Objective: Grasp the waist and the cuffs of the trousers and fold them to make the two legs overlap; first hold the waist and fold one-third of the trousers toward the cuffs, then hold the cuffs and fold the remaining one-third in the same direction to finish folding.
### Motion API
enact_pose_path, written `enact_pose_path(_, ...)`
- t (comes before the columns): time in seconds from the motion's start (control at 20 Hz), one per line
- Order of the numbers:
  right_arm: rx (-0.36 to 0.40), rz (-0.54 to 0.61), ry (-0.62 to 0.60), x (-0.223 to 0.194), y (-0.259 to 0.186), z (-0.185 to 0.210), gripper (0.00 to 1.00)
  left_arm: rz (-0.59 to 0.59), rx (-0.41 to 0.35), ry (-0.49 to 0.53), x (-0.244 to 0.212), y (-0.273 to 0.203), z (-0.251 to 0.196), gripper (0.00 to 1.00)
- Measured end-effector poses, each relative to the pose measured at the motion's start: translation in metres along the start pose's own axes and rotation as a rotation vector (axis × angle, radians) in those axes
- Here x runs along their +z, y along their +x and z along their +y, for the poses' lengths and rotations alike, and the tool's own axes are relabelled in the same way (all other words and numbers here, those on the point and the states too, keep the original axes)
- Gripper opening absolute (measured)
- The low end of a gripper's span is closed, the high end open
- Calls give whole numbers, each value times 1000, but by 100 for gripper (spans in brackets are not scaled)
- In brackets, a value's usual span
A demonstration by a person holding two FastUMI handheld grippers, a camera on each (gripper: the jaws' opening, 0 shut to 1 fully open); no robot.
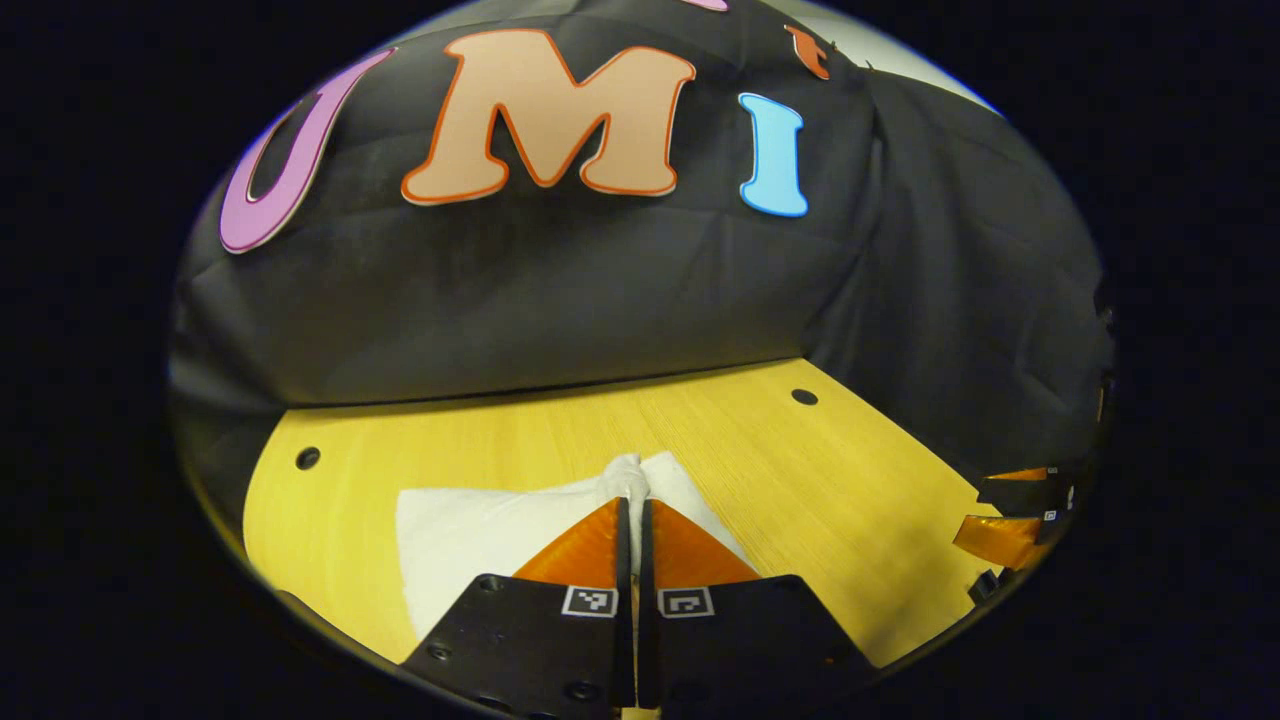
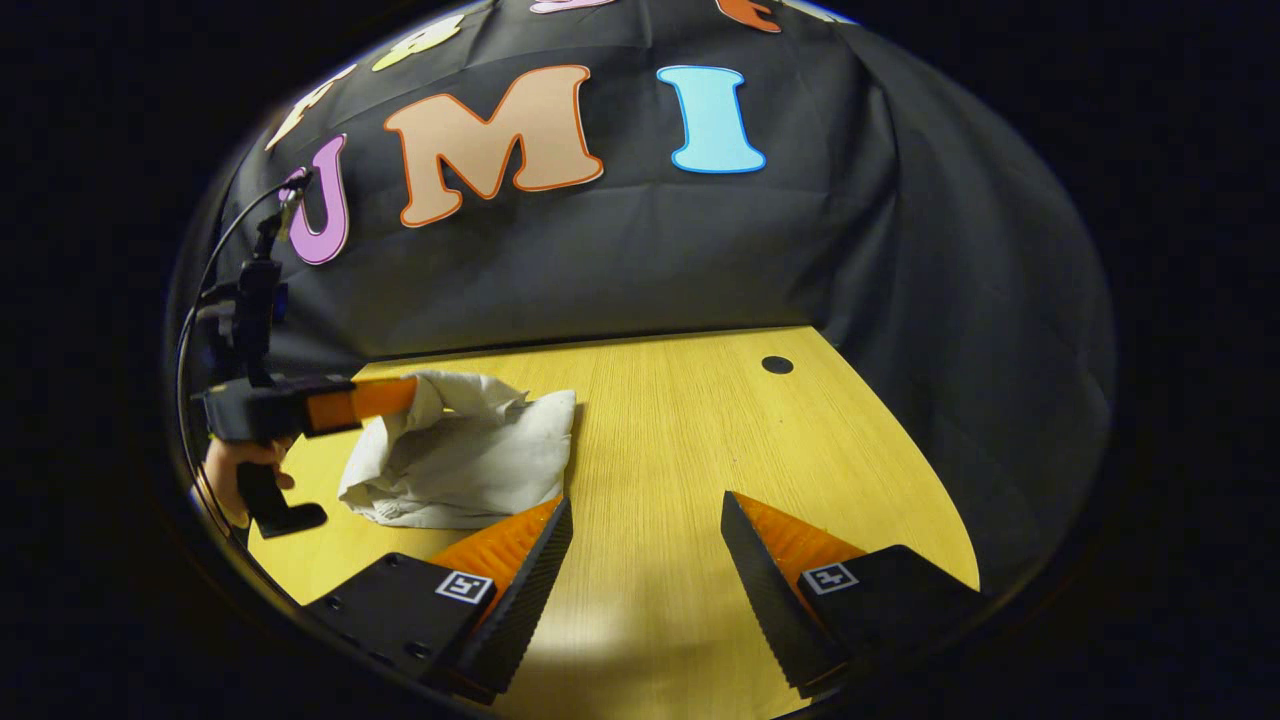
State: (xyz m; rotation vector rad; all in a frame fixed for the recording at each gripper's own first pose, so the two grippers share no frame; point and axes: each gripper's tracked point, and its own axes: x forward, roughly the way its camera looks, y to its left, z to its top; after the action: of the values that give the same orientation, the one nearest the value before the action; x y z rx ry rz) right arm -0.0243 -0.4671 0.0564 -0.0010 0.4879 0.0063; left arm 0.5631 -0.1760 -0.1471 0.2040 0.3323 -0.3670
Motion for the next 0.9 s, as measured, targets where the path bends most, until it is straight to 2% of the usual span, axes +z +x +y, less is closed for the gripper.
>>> enact_pose_path(0.05,3,4,-2,-2,1,0,91,21,-3,-6,-12,2,-6,2)
enact_pose_path(0.1,6,9,-5,-2,2,0,96,46,-2,-8,-26,4,-10,5)
enact_pose_path(0.15,9,9,-7,-3,2,2,92,73,-4,-13,-38,4,-13,16)
enact_pose_path(0.2,14,8,-8,-3,3,5,92,101,-23,-31,-49,3,-19,22)
enact_pose_path(0.25,21,9,-6,-4,4,9,92,121,-45,-59,-58,3,-27,48)
enact_pose_path(0.3,27,9,-4,-4,4,12,96,129,-48,-85,-62,-1,-30,74)
enact_pose_path(0.35,33,8,-3,-5,4,17,92,137,-54,-105,-64,-2,-33,100)
enact_pose_path(0.45,46,8,0,-7,4,26,92,139,-42,-116,-72,-3,-24,99)
enact_pose_path(0.5,53,8,2,-7,4,31,96,144,-36,-115,-75,-12,-24,97)
enact_pose_path(0.55,60,6,4,-8,3,36,96,153,-31,-114,-80,-24,-20,97)
enact_pose_path(0.6,66,4,7,-7,1,41,92,157,-23,-116,-82,-34,-14,97)
enact_pose_path(0.9,81,-4,6,-14,-8,68,91,142,74,-99,-82,-96,36,96)
